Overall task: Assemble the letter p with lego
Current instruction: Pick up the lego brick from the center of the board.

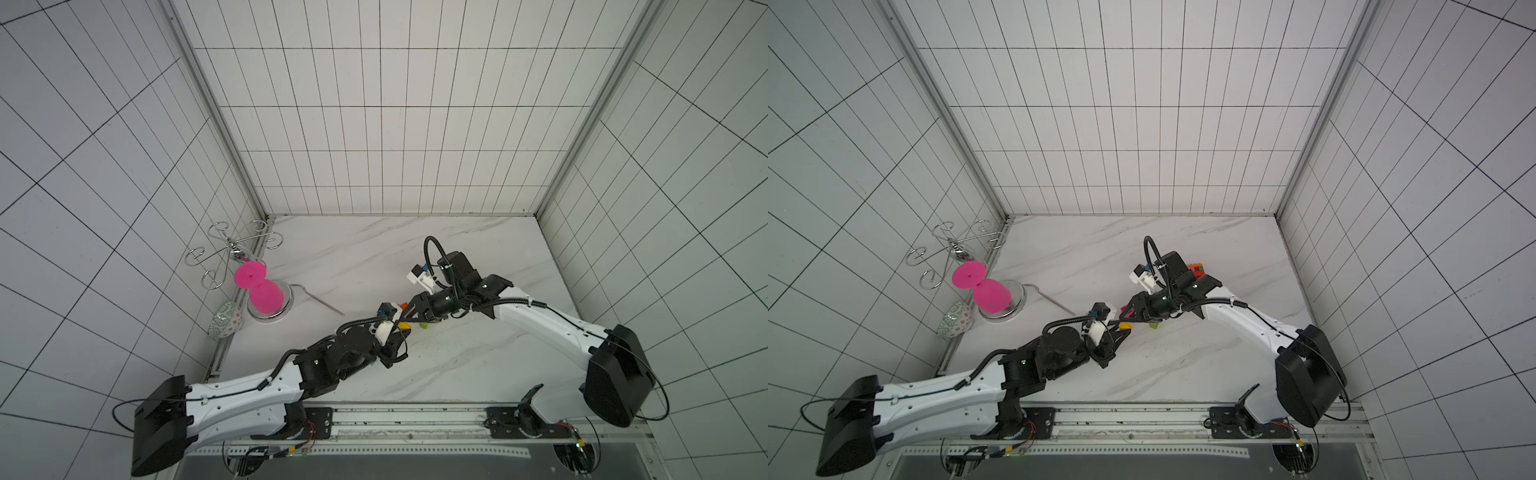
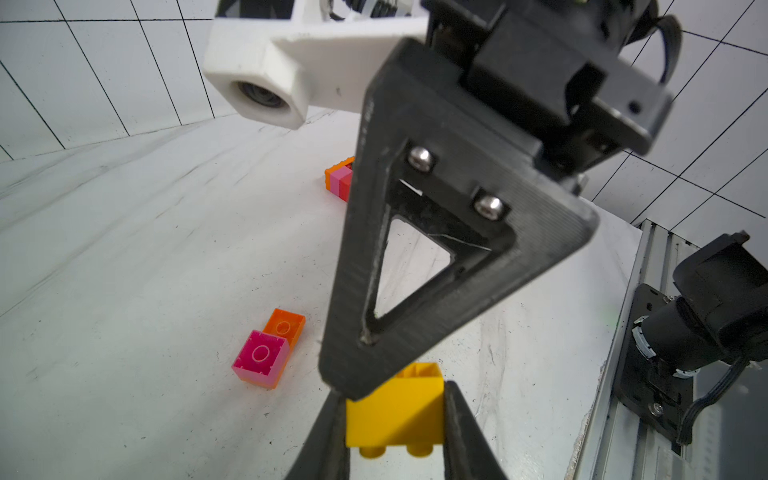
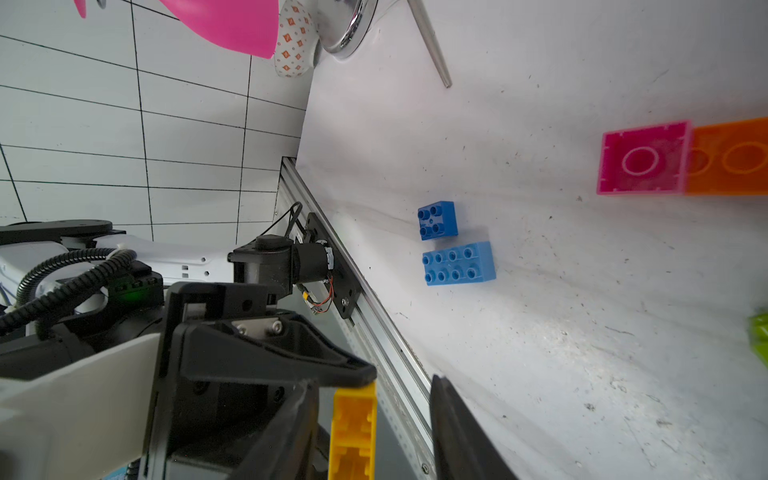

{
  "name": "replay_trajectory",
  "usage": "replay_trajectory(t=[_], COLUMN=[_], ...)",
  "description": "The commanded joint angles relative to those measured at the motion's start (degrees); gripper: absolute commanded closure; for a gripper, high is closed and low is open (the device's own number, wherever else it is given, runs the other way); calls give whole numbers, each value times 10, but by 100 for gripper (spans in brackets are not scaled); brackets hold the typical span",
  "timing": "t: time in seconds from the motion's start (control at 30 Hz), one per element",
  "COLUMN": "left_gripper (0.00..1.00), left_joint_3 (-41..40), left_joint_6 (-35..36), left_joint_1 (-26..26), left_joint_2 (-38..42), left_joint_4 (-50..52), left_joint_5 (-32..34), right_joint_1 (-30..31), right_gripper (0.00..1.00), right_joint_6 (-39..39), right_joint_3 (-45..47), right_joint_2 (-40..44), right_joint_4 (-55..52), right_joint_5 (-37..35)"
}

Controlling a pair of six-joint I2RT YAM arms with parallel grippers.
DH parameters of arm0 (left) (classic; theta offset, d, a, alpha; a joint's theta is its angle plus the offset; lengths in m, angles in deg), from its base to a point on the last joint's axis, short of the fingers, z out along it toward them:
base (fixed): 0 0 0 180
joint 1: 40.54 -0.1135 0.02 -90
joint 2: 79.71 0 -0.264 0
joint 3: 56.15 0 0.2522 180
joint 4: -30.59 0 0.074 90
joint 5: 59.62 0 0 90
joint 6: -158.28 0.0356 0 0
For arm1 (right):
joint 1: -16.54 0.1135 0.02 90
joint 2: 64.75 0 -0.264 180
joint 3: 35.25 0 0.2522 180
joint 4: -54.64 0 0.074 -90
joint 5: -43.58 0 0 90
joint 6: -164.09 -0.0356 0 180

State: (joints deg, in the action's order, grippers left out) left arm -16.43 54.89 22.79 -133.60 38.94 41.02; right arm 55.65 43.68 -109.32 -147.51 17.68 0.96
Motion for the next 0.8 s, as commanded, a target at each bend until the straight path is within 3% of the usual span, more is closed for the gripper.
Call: replay_trajectory(t=[0.0,0.13,0.3,0.63,0.77], left_gripper=[73,73,73,73,68], left_joint_3=[7,7,7,7,7], left_joint_6=[11,11,12,11,8], left_joint_1=[3,4,4,5,5], left_joint_2=[-5,-5,-6,-5,-6], left_joint_4=[-11,-10,-11,-10,-10], left_joint_5=[10,13,13,21,22], right_joint_1=[5,9,14,27,30], right_gripper=[54,59,74,72,86], right_joint_6=[17,21,24,26,30], right_joint_3=[-15,-6,2,9,19], right_joint_2=[-2,2,-2,-15,-4], right_joint_4=[-11,-8,-1,9,12], right_joint_5=[9,17,32,44,36])
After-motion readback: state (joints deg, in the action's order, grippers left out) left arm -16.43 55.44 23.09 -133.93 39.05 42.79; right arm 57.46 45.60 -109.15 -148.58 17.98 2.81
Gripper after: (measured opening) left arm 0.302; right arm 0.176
